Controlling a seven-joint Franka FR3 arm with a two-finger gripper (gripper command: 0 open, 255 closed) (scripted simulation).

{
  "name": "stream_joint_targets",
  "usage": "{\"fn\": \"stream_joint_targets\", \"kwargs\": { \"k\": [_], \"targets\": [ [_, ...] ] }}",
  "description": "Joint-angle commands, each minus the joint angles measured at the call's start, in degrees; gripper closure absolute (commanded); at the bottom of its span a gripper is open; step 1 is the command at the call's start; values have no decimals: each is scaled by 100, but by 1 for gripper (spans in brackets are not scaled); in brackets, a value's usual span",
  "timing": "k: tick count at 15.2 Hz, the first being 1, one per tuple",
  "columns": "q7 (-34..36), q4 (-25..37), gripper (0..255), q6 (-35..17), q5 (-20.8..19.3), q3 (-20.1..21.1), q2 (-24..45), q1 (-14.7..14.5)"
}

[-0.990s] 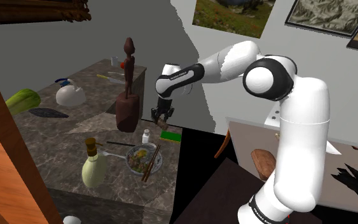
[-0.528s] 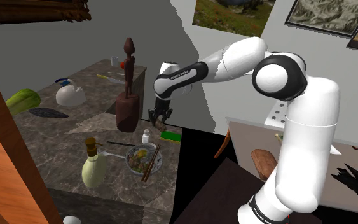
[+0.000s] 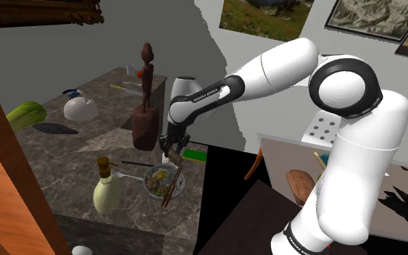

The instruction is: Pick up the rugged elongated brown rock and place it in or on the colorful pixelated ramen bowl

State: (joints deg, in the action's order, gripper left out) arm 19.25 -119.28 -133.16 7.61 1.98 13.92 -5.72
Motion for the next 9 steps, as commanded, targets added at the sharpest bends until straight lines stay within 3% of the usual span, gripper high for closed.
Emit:
{"fn": "stream_joint_targets", "kwargs": {
  "k": [1,4,9],
  "targets": [
    [242,-175,255,-69,-12,84,-133,-149],
    [660,-411,255,-182,-35,240,-299,-404],
    [622,-495,255,-527,-18,245,-37,-408]
  ]
}}
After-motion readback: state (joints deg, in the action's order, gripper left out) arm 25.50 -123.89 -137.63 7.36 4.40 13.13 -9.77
